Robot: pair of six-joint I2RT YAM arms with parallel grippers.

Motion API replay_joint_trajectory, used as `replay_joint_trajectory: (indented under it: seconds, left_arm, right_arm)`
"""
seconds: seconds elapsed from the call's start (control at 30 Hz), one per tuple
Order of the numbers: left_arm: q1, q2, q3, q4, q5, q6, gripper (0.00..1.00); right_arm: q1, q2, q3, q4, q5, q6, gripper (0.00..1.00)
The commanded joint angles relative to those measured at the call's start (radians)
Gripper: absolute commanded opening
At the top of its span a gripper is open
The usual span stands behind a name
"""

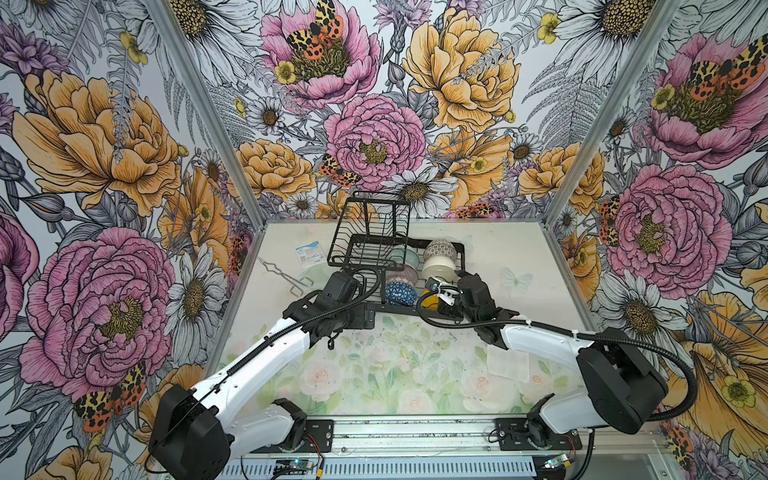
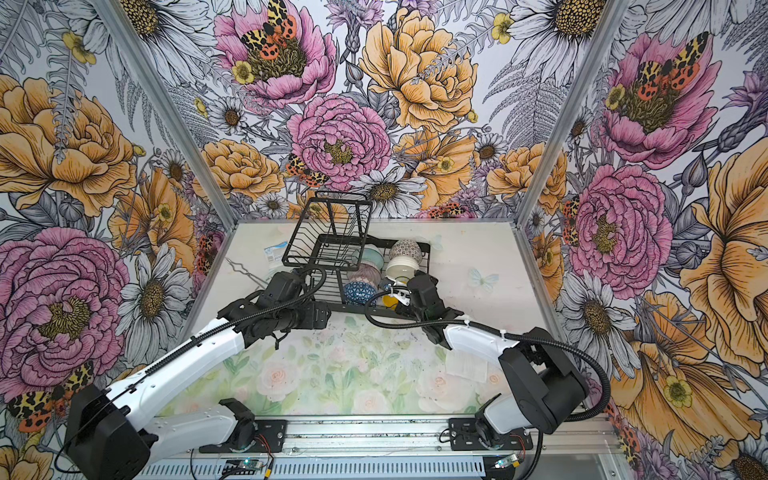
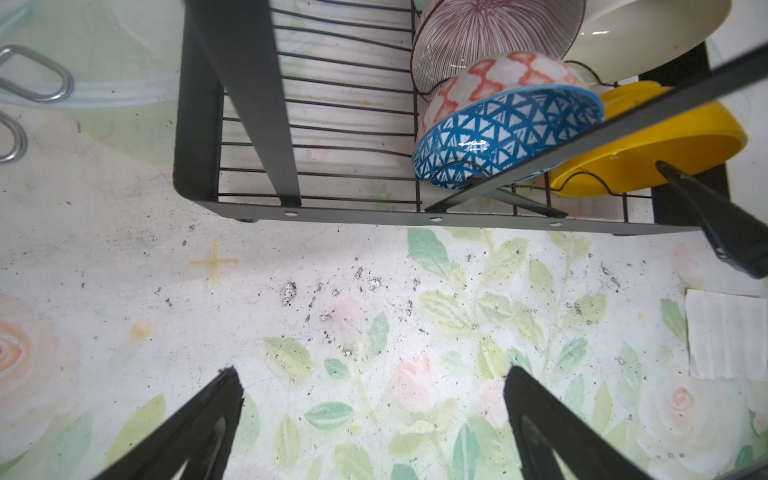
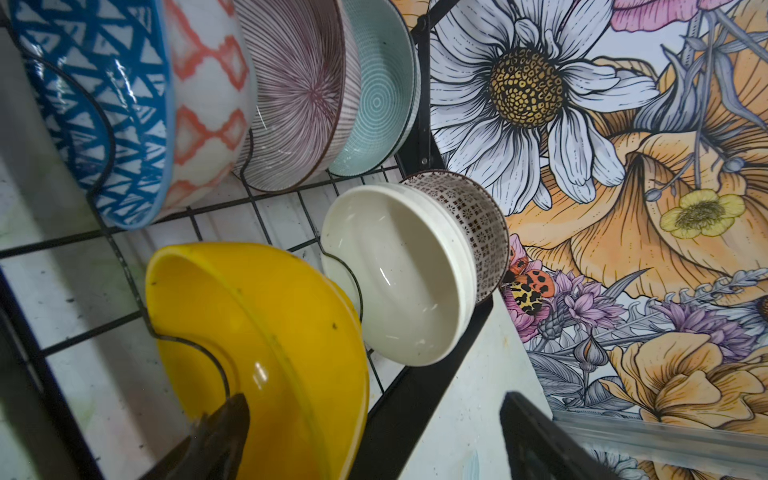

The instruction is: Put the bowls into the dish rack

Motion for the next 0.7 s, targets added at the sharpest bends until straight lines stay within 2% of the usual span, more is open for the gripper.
replay_joint_trajectory:
  seconds: [0.0,0.2,0.37,0.53,0.67]
  left_arm:
    - [0.006,-0.039,-0.001,0.036,-0.017,0.018,0.99]
    - [0.007,-0.100,-0.025,0.039,-0.031,0.020,0.99]
    - [0.016,-0.214,-0.044,0.039,-0.088,0.034,0.99]
    - [0.028,-0.375,-0.079,0.079,-0.323,0.061,0.99]
    - [0.093,-0.516,-0.188,0.221,-0.493,0.087,0.99]
  right_arm:
    - [0.014,-0.061,0.036,-0.109,-0.013,0.036,0.96]
    - [0.040,-0.196,0.037,-0.263,-0.009,0.074,0.97]
    - [0.059,-0.386,0.023,-0.342,0.000,0.187,0.99]
    - [0.039,-0.561,0.017,-0.331,0.112,0.361,0.99]
    - [-0.063,-0.656,-0.034,-0.246,0.200,0.512,0.99]
